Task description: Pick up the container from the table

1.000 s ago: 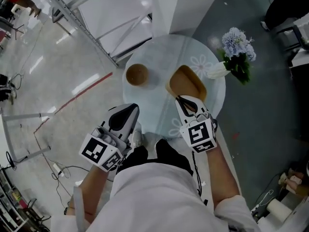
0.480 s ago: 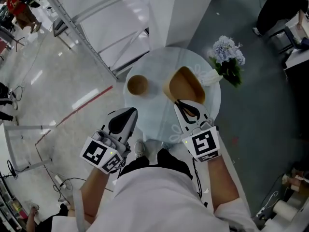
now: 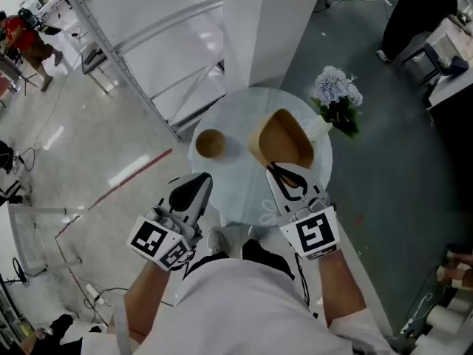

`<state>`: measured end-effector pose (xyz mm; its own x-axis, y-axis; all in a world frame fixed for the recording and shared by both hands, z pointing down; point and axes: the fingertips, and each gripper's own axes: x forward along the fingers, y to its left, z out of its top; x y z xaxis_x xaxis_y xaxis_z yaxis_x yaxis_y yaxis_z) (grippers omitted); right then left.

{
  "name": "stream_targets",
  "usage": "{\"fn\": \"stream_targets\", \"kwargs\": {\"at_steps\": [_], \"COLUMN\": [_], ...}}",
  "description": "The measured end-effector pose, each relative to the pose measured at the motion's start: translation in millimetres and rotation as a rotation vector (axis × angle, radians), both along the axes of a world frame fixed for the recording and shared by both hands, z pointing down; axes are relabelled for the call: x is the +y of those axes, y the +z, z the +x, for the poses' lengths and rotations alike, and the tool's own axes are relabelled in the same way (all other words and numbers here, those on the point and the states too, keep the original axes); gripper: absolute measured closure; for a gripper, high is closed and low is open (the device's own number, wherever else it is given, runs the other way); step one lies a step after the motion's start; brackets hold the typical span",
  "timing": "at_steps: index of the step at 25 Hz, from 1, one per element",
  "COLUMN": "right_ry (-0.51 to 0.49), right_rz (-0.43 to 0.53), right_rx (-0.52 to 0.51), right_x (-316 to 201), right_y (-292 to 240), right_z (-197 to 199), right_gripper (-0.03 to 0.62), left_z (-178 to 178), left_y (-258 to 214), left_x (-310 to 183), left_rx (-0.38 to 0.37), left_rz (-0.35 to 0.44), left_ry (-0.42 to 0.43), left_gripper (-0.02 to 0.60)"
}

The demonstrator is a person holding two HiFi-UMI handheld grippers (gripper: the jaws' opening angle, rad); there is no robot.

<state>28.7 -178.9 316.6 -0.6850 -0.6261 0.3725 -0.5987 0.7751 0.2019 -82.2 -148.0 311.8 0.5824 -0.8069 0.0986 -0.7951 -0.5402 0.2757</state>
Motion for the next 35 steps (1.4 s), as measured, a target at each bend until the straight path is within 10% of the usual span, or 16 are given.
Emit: {"fn": "stream_targets", "kwargs": {"at_steps": [18,35], "right_ry": [0.012,0.085], "right_rz": [0.124,0.034], "right_rx": [-0.008,-0.062], "right_x": [19,23], "right_y": [-40,-23], "right_z": [6,8], "right_gripper": [0.560,0.560], "left_z": [5,1], "left_y": [-17,-10], "left_x": [-1,4], "left_rx": [0.007,-0.001], "left_rz": [0.050,0.031], "left_ry": [0.054,0.052], "left_gripper": [0.560,0.560]}}
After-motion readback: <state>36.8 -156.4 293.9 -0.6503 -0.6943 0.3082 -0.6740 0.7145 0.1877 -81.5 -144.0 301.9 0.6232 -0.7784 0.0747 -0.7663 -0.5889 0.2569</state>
